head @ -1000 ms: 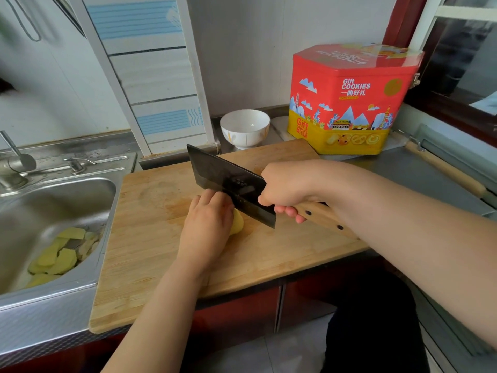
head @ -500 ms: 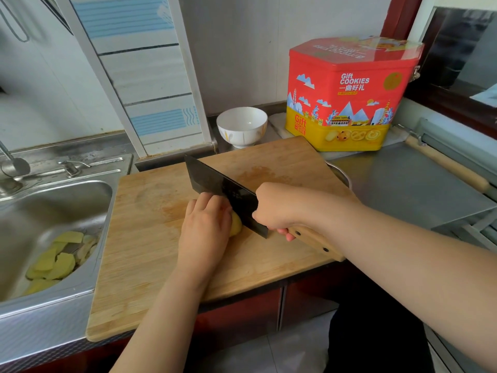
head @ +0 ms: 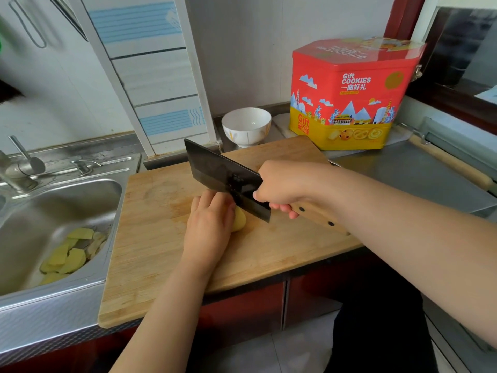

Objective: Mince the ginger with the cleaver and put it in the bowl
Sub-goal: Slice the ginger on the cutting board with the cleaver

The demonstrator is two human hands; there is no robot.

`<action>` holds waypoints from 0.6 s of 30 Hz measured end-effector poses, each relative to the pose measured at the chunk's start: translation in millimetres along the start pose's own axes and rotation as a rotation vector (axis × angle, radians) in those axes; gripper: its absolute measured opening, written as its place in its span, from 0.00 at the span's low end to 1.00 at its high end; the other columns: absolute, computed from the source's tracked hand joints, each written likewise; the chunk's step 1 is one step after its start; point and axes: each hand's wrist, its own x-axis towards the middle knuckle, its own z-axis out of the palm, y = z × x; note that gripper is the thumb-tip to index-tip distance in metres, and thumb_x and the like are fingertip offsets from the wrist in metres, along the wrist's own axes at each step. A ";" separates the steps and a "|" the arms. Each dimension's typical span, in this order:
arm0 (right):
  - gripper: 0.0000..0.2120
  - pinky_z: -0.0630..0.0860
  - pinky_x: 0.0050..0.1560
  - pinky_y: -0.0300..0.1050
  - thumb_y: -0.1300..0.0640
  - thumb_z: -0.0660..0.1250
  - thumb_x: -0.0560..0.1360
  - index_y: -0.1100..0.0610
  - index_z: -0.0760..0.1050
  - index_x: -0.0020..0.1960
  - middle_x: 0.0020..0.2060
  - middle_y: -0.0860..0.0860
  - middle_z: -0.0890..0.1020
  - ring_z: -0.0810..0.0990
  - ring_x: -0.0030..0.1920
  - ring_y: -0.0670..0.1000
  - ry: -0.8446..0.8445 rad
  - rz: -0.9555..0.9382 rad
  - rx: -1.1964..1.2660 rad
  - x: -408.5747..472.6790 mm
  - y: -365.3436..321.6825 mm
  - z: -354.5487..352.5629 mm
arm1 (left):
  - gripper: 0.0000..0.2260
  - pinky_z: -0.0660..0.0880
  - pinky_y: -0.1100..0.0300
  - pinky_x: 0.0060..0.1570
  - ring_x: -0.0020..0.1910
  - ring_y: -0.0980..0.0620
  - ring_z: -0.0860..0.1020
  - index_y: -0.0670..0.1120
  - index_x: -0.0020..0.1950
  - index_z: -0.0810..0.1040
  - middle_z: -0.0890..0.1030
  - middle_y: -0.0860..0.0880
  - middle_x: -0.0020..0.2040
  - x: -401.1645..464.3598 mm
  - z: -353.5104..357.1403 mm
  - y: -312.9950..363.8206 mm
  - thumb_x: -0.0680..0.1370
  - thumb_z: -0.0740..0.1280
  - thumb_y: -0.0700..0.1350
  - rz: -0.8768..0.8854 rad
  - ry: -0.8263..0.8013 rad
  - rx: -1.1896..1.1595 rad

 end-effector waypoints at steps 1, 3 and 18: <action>0.12 0.74 0.26 0.42 0.59 0.60 0.80 0.66 0.76 0.55 0.35 0.58 0.77 0.72 0.28 0.53 0.001 -0.003 -0.002 -1.3 -1.1 -0.9 | 0.04 0.66 0.58 0.46 0.47 0.49 0.68 0.45 0.51 0.77 0.74 0.49 0.50 0.3 0.1 -0.7 0.78 0.66 0.43 -0.003 -0.011 -0.014; 0.12 0.73 0.24 0.40 0.58 0.60 0.80 0.66 0.76 0.55 0.34 0.57 0.77 0.71 0.26 0.52 0.000 -0.002 -0.018 -2.2 -3.3 -0.5 | 0.04 0.67 0.57 0.47 0.47 0.49 0.68 0.45 0.51 0.76 0.74 0.49 0.51 0.6 0.0 -1.3 0.78 0.66 0.43 -0.004 -0.028 -0.039; 0.11 0.71 0.21 0.38 0.65 0.56 0.79 0.65 0.72 0.39 0.28 0.59 0.74 0.71 0.23 0.54 -0.064 0.061 -0.096 4.3 -17.4 3.6 | 0.04 0.63 0.60 0.47 0.48 0.51 0.67 0.45 0.51 0.77 0.74 0.50 0.50 0.9 0.7 -3.7 0.78 0.66 0.43 -0.024 -0.027 -0.056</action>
